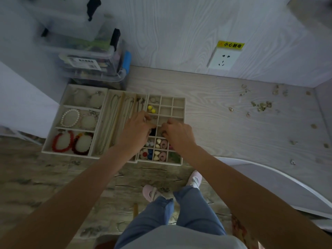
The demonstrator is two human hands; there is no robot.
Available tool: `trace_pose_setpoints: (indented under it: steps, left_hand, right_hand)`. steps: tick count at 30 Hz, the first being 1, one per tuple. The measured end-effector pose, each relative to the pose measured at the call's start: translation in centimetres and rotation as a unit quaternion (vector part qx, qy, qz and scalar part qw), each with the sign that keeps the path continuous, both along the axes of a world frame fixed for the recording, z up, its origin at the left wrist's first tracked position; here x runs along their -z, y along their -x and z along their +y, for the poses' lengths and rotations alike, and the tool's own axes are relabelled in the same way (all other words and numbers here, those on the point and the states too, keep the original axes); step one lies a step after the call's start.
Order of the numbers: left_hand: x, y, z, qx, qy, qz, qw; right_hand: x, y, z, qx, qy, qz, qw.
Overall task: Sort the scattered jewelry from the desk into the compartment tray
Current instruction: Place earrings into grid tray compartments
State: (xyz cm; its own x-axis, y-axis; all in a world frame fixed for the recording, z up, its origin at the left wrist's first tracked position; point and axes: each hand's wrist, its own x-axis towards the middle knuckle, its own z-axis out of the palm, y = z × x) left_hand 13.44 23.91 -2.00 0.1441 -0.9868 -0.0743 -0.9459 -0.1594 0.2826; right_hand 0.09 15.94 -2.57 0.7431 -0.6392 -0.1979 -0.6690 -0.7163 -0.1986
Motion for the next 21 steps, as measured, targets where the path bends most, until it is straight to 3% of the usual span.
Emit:
trace_pose_setpoints:
  steps: [11, 21]
  left_hand:
    - [-0.38, -0.20, 0.62, 0.028, -0.063, -0.066, 0.995]
    - [-0.28, -0.40, 0.65, 0.031, -0.073, -0.069, 0.994]
  right_hand:
    - [0.29, -0.05, 0.18, 0.055, -0.026, -0.020, 0.998]
    - [0.22, -0.36, -0.03, 0.050, -0.057, -0.010, 0.997]
